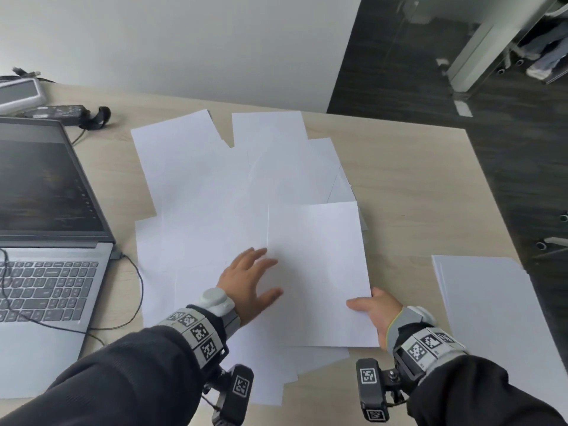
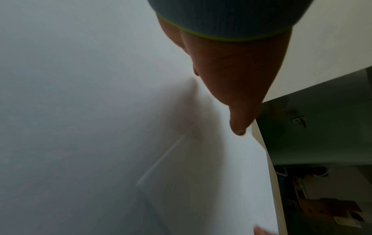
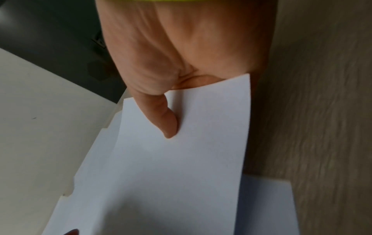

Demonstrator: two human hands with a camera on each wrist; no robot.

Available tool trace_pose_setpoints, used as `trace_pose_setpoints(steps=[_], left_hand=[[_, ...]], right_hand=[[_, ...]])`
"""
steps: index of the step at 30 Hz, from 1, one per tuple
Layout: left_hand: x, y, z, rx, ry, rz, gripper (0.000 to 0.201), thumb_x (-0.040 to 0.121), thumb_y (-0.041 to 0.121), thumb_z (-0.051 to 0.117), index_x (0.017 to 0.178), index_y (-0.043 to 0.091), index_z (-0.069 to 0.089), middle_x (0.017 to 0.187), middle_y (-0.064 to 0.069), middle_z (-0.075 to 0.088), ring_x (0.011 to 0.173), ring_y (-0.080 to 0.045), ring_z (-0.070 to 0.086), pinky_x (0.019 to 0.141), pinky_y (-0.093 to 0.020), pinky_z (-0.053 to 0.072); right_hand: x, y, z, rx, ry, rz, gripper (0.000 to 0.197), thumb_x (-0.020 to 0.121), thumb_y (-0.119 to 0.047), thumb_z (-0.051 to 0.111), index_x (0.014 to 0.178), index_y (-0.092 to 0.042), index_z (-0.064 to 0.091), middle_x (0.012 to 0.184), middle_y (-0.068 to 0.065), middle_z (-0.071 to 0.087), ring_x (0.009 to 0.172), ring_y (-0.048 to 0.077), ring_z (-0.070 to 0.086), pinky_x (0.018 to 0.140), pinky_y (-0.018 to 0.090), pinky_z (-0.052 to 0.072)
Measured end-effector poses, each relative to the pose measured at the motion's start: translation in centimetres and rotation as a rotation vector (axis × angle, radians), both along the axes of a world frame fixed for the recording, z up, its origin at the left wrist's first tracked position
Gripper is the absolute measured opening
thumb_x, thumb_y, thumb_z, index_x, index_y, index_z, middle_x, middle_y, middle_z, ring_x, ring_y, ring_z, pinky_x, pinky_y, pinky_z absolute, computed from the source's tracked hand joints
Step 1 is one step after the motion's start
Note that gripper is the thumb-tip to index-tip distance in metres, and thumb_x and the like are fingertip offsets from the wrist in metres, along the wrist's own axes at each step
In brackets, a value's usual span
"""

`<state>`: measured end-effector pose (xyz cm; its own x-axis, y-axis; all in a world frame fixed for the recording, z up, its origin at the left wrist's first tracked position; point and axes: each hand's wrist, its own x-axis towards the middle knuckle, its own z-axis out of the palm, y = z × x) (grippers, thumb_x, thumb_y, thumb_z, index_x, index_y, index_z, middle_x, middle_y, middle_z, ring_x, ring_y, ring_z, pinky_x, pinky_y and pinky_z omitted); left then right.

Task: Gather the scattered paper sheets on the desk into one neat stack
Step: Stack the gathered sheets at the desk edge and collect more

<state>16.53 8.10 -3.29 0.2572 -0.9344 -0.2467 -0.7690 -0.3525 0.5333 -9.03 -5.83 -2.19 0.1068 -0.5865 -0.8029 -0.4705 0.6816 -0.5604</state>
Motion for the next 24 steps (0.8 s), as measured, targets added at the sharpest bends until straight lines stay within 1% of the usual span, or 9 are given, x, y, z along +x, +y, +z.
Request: trace_pose_setpoints(steps=[3,7,10,12,14,16,19,22,24], left_hand=[[0.7,-2.1,0.4,0.053,-0.053,0.067,0.064,0.092,0.054,0.056,0.151,0.038,0.036,0.165,0.011,0.021,0.154,-0.015,0.011,0.122,-0.047,0.022],[1.3,-5.9,0.9,0.113,-0.091,0.092,0.068,0.095,0.05,0.055,0.155,0.037,0.027,0.169,0.009,0.009,0.156,-0.017,0.002,0.124,-0.048,0.016],[1.0,-9.2,1.1,0.195,-0.169,0.08,0.081,0.093,0.059,0.052,0.159,0.036,0.012,0.169,0.007,-0.006,0.156,-0.02,-0.006,0.125,-0.048,0.012],[1.0,-10.7,1.1,0.272,-0.205,0.107,0.095,0.088,0.072,0.05,0.159,0.035,0.0,0.168,0.006,-0.015,0.156,-0.023,-0.01,0.124,-0.05,0.01],[1.1,-11.6,1.0,0.343,-0.214,0.154,0.108,0.079,0.083,0.05,0.159,0.035,-0.007,0.168,0.006,-0.017,0.155,-0.026,-0.011,0.123,-0.053,0.01],[1.2,-11.8,0.6,0.381,-0.231,0.174,0.114,0.074,0.088,0.05,0.158,0.035,-0.007,0.168,0.007,-0.015,0.155,-0.026,-0.01,0.122,-0.054,0.012],[1.3,-11.2,0.0,0.341,-0.268,0.175,0.107,0.074,0.086,0.051,0.157,0.038,0.003,0.168,0.009,-0.01,0.155,-0.024,-0.007,0.121,-0.053,0.016],[1.0,-10.8,-0.3,0.311,-0.252,0.201,0.099,0.077,0.083,0.052,0.155,0.04,0.01,0.168,0.01,-0.005,0.155,-0.023,-0.004,0.121,-0.053,0.017],[1.0,-10.8,-0.1,0.302,-0.239,0.214,0.092,0.08,0.079,0.054,0.155,0.04,0.015,0.168,0.011,0.001,0.155,-0.022,0.001,0.12,-0.052,0.019]], right_hand=[[-0.9,-0.5,0.5,0.02,-0.054,-0.035,0.018,0.087,0.005,0.065,0.101,-0.006,0.065,0.1,0.021,0.071,0.091,0.039,0.068,0.084,0.054,0.055],[-2.1,-1.1,0.4,-0.008,-0.005,0.009,0.018,0.091,0.002,0.059,0.106,-0.005,0.066,0.101,0.02,0.071,0.092,0.038,0.067,0.091,0.055,0.052],[-3.8,-2.4,0.2,-0.116,0.063,0.034,0.02,0.09,-0.001,0.061,0.1,-0.016,0.069,0.098,0.01,0.074,0.097,0.037,0.068,0.094,0.055,0.052],[-5.0,-3.3,0.3,-0.185,0.085,-0.016,0.025,0.091,-0.001,0.059,0.091,-0.025,0.067,0.093,0.003,0.072,0.097,0.033,0.067,0.097,0.051,0.051],[-6.1,-4.2,0.7,-0.238,0.094,-0.084,0.027,0.092,-0.002,0.058,0.088,-0.028,0.066,0.091,0.0,0.071,0.094,0.03,0.065,0.098,0.05,0.05],[-6.8,-4.8,1.3,-0.266,0.083,-0.13,0.024,0.094,-0.003,0.056,0.093,-0.025,0.065,0.089,-0.003,0.068,0.089,0.027,0.063,0.096,0.045,0.05],[-7.4,-5.5,1.5,-0.303,0.05,-0.141,0.023,0.095,-0.004,0.055,0.103,-0.023,0.063,0.089,-0.011,0.066,0.083,0.017,0.061,0.091,0.038,0.048],[-7.6,-6.0,1.1,-0.309,0.038,-0.134,0.025,0.094,-0.005,0.056,0.097,-0.029,0.063,0.09,-0.013,0.067,0.087,0.018,0.062,0.092,0.038,0.048],[-7.5,-6.1,0.8,-0.309,0.025,-0.131,0.025,0.094,-0.004,0.055,0.099,-0.028,0.063,0.09,-0.012,0.067,0.085,0.016,0.062,0.091,0.037,0.048]])
